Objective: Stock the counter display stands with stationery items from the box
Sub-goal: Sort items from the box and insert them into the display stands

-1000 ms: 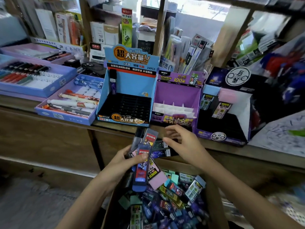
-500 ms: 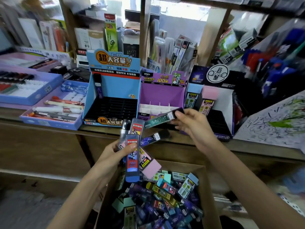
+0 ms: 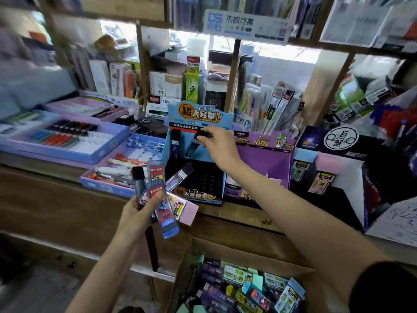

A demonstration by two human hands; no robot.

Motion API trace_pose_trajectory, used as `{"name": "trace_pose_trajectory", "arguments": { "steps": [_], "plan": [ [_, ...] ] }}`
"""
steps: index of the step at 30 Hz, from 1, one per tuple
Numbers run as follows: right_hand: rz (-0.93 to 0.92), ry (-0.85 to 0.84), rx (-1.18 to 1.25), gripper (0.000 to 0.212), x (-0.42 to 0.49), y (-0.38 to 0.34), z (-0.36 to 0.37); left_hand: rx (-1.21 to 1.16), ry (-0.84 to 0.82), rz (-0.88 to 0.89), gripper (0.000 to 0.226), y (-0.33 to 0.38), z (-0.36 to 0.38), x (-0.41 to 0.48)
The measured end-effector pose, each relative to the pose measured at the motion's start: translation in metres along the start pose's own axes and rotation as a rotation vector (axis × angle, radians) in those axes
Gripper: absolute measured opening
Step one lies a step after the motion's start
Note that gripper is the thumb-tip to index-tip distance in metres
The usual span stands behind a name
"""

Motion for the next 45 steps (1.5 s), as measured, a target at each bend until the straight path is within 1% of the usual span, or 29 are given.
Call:
{"name": "trace_pose_trajectory", "arguments": {
  "steps": [2,4,9,11,14,17,19,21,24,26,29,31,33,34,35,37,38,39,41,43,45],
  "plan": [
    [0.0,-0.03,-0.026,0.017,0.007,0.003,0.01,0.002,0.0,-0.01,0.017,-0.003,-0.005,0.003],
    [0.036,-0.077,-0.005,0.017,0.014,0.005,0.017,-0.015,-0.006,-0.019,0.021,-0.005,-0.008,0.005],
    [0.07,-0.132,0.036,0.018,0.03,0.003,0.022,-0.037,-0.008,-0.032,0.022,-0.008,-0.011,0.011],
    [0.058,-0.165,0.019,0.02,0.033,0.002,0.022,-0.055,-0.011,-0.027,0.02,-0.008,-0.012,0.011],
    [0.033,-0.205,-0.021,0.021,0.032,0.001,0.027,-0.067,-0.021,-0.028,0.026,-0.008,-0.013,0.012],
    [0.159,-0.186,0.014,0.029,0.034,0.001,0.032,-0.064,-0.031,-0.036,0.028,-0.009,-0.014,0.012],
    [0.274,-0.17,0.068,0.028,0.034,0.004,0.036,-0.063,-0.034,-0.035,0.031,-0.008,-0.014,0.012],
    [0.341,-0.14,0.091,0.03,0.029,0.008,0.043,-0.064,-0.034,-0.031,0.033,-0.007,-0.013,0.011],
    [0.343,-0.093,0.027,0.023,0.025,0.009,0.049,-0.068,-0.035,-0.028,0.034,-0.006,-0.013,0.01],
    [0.345,-0.106,-0.029,0.029,0.026,0.006,0.048,-0.061,-0.038,-0.022,0.034,-0.005,-0.012,0.008],
    [0.323,-0.189,-0.168,0.041,0.022,0.0,0.039,-0.06,-0.037,-0.015,0.034,-0.002,-0.011,0.005],
    [0.258,-0.146,-0.198,0.048,0.011,-0.005,0.029,-0.059,-0.023,-0.016,0.034,0.0,-0.01,0.003],
    [0.211,-0.088,-0.09,0.045,-0.008,-0.01,0.018,-0.055,-0.01,-0.016,0.032,0.003,-0.008,0.003],
    [0.236,-0.095,0.017,0.04,-0.018,-0.011,0.014,-0.051,-0.008,-0.014,0.029,0.005,-0.007,0.002],
    [0.305,-0.133,0.148,0.035,-0.03,-0.011,0.011,-0.048,-0.012,-0.01,0.026,0.006,-0.004,0.002],
    [0.524,-0.262,0.453,0.031,-0.052,-0.008,0.011,-0.049,-0.026,-0.004,0.021,0.009,0.003,0.002],
    [0.61,-0.306,0.578,0.027,-0.061,-0.006,0.011,-0.046,-0.034,-0.005,0.021,0.011,0.007,0.001],
    [0.654,-0.323,0.653,0.021,-0.067,-0.004,0.011,-0.041,-0.044,-0.009,0.025,0.012,0.011,0.0],
    [0.682,-0.292,0.732,0.009,-0.073,-0.001,0.008,-0.04,-0.064,-0.024,0.036,0.011,0.018,-0.002],
    [0.69,-0.26,0.771,0.008,-0.073,0.002,0.003,-0.059,-0.076,-0.041,0.043,0.009,0.023,-0.004],
    [0.679,-0.256,0.753,0.01,-0.071,0.004,-0.001,-0.069,-0.087,-0.048,0.044,0.007,0.026,-0.005]
  ]
}}
Point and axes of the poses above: each hand's wrist, its own x-axis towards the middle knuckle, its own z-axis out of the palm, y = z × x, the point moved 2 cm from there along x, towards the middle knuckle, and after that the axes turned 6 degrees about y, right-handed, at the moved point
